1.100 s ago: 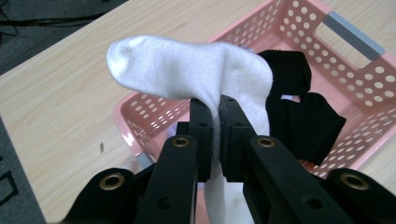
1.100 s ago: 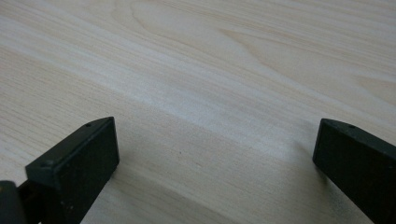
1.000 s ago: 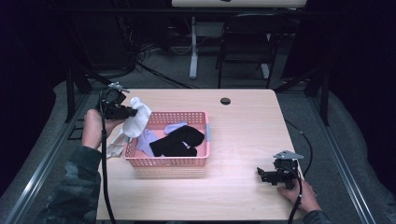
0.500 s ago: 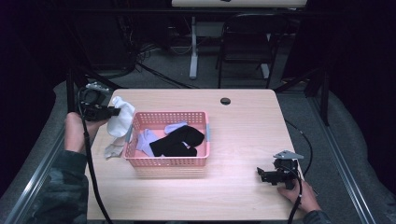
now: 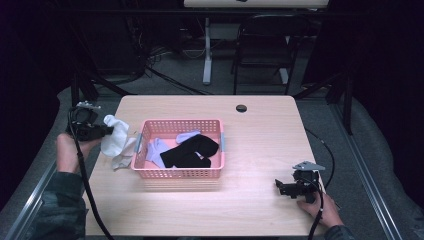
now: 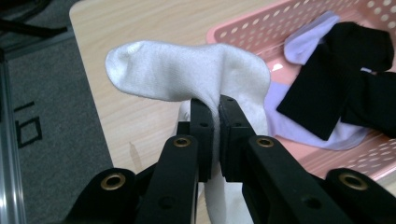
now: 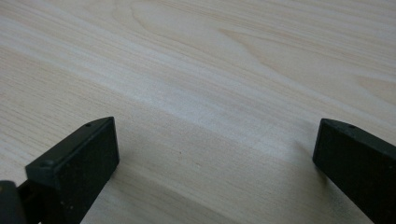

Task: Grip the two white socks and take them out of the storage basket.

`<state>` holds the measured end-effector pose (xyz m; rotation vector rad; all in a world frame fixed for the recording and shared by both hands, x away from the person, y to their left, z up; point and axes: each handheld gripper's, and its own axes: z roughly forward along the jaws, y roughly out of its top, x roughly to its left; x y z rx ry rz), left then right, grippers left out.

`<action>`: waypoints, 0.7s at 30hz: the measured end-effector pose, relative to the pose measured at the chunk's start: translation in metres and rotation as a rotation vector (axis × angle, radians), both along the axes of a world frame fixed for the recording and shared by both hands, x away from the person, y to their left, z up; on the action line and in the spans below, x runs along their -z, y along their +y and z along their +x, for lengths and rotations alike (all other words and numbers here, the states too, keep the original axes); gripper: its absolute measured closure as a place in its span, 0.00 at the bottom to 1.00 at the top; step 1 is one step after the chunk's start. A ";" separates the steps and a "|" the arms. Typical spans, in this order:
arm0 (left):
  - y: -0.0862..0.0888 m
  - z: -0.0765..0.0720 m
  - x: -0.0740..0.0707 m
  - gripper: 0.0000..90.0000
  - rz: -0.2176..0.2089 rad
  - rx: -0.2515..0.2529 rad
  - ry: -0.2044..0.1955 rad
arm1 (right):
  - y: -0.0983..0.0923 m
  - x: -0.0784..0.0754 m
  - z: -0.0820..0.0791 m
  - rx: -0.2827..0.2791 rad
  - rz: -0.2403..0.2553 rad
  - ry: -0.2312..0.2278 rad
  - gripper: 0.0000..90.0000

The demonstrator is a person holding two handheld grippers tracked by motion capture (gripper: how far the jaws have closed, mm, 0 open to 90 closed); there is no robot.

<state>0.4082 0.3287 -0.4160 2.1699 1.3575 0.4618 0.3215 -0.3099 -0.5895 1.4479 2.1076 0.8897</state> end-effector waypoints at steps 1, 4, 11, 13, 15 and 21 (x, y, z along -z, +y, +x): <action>0.002 0.000 0.004 0.95 0.007 -0.007 0.007 | 0.000 0.000 0.000 0.001 0.000 -0.001 0.00; 0.008 0.002 0.023 0.95 -0.001 -0.023 0.052 | 0.000 0.000 0.000 0.000 0.000 0.000 0.00; 0.016 0.004 0.066 0.95 -0.026 -0.044 0.131 | 0.000 0.000 0.000 0.000 0.000 0.000 0.00; 0.016 0.005 0.077 0.94 -0.025 -0.047 0.151 | 0.000 0.000 0.000 0.000 0.001 0.000 0.00; 0.016 0.005 0.087 0.92 -0.031 -0.046 0.167 | 0.000 0.000 0.000 0.000 0.001 0.000 0.00; 0.016 -0.001 0.103 0.65 -0.017 -0.073 0.190 | 0.000 0.000 0.000 0.000 0.001 0.000 0.00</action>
